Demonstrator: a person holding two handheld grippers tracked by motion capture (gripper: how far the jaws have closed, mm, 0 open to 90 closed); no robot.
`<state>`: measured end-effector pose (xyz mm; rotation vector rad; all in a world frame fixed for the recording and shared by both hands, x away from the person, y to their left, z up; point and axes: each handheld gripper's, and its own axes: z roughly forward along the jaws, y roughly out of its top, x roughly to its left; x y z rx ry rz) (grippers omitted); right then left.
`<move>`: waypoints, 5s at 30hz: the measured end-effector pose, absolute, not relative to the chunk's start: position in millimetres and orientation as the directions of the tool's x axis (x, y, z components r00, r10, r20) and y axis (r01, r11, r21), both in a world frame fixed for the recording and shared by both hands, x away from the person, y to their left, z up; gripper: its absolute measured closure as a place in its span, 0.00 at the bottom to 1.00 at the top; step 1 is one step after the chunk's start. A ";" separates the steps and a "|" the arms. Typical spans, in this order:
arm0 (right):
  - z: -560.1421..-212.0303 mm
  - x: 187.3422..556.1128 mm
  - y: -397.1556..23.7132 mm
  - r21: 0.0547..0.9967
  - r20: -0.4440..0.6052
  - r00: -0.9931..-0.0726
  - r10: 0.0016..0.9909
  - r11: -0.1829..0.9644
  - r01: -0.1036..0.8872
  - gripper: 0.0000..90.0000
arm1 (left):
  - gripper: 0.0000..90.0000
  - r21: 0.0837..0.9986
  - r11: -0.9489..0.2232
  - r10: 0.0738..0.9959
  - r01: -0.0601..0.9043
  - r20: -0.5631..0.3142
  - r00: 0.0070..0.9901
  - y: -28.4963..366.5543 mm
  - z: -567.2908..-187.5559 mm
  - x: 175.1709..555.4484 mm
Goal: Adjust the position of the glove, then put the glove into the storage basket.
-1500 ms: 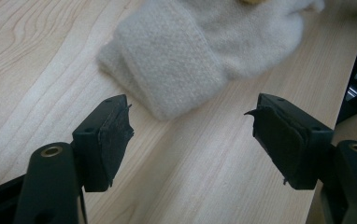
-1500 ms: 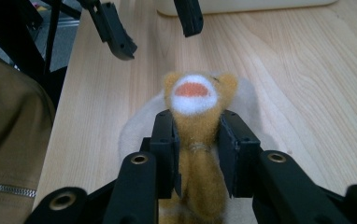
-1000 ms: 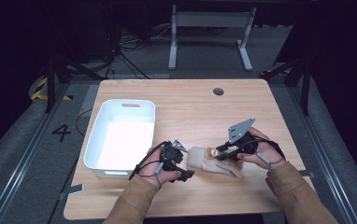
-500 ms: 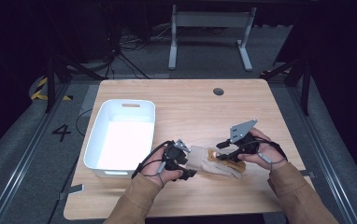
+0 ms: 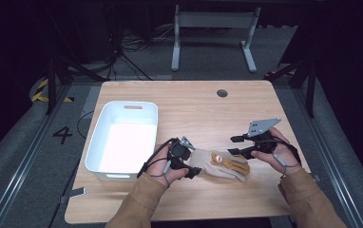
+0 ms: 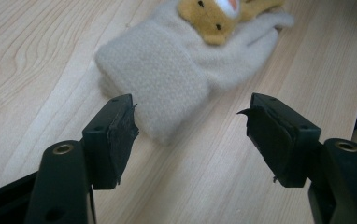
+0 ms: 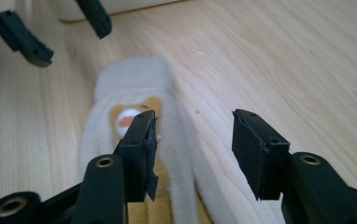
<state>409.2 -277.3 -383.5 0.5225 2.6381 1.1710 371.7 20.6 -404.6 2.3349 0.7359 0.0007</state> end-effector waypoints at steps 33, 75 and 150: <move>-389.1 406.0 -363.2 0.771 -0.002 -0.661 0.750 0.422 0.477 0.53 | 0.31 0.651 -0.609 0.478 0.453 -0.154 0.865 5.8 -400.2 387.9; -398.7 410.7 -389.4 0.773 0.034 -0.623 0.782 0.374 0.513 0.53 | 0.23 0.718 -0.635 0.295 0.286 -0.117 0.948 -6.1 -419.6 405.1; -402.9 406.9 -386.8 0.772 0.041 -0.636 0.771 0.380 0.510 0.50 | 0.07 0.673 -0.731 0.146 0.110 -0.003 0.989 -43.1 -470.5 399.5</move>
